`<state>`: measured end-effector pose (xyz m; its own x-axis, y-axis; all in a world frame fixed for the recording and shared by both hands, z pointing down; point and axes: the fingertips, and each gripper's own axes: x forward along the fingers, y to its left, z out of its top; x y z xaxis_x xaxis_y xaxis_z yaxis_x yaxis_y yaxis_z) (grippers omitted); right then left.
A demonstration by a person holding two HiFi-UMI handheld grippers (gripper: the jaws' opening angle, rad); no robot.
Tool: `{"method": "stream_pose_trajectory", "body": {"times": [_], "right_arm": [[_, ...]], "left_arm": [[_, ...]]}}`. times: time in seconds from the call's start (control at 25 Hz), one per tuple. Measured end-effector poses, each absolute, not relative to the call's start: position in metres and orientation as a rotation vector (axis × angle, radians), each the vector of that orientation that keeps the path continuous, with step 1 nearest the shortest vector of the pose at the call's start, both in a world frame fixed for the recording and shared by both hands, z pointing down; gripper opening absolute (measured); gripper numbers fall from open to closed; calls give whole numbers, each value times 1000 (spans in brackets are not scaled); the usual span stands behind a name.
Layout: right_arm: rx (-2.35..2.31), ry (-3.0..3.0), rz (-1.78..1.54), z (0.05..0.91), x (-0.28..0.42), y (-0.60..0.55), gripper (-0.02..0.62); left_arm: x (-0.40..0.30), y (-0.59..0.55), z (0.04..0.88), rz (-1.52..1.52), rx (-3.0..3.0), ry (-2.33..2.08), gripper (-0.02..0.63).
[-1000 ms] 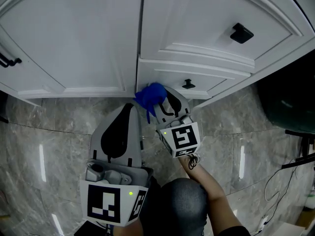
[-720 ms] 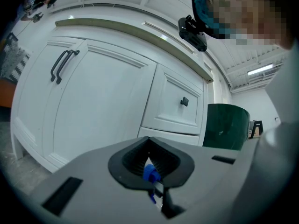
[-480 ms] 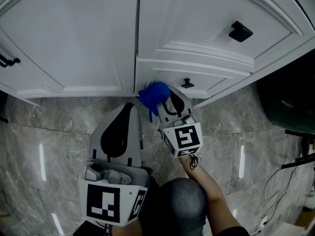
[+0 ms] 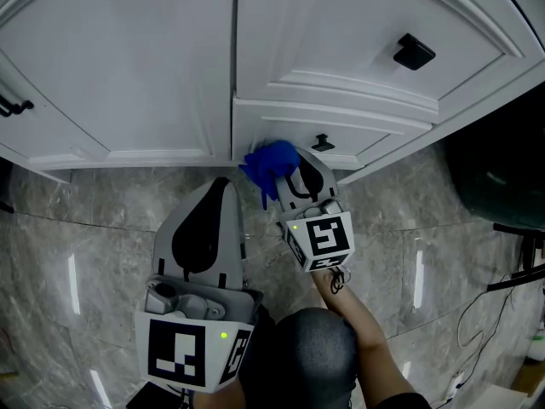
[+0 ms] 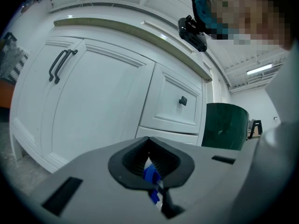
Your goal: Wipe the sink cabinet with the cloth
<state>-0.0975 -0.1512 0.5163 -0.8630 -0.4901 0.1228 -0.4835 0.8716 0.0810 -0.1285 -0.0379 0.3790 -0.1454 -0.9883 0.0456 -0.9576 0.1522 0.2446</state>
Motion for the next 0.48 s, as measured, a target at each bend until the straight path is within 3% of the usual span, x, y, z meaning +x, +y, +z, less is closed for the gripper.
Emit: {"method": "stream_pose_trajectory", "body": {"times": [0.48], "right_arm": [[807, -2894, -56, 516, -87, -158, 115]], "left_arm": [[-128, -37, 378, -233, 1915, -2226, 0]]}}
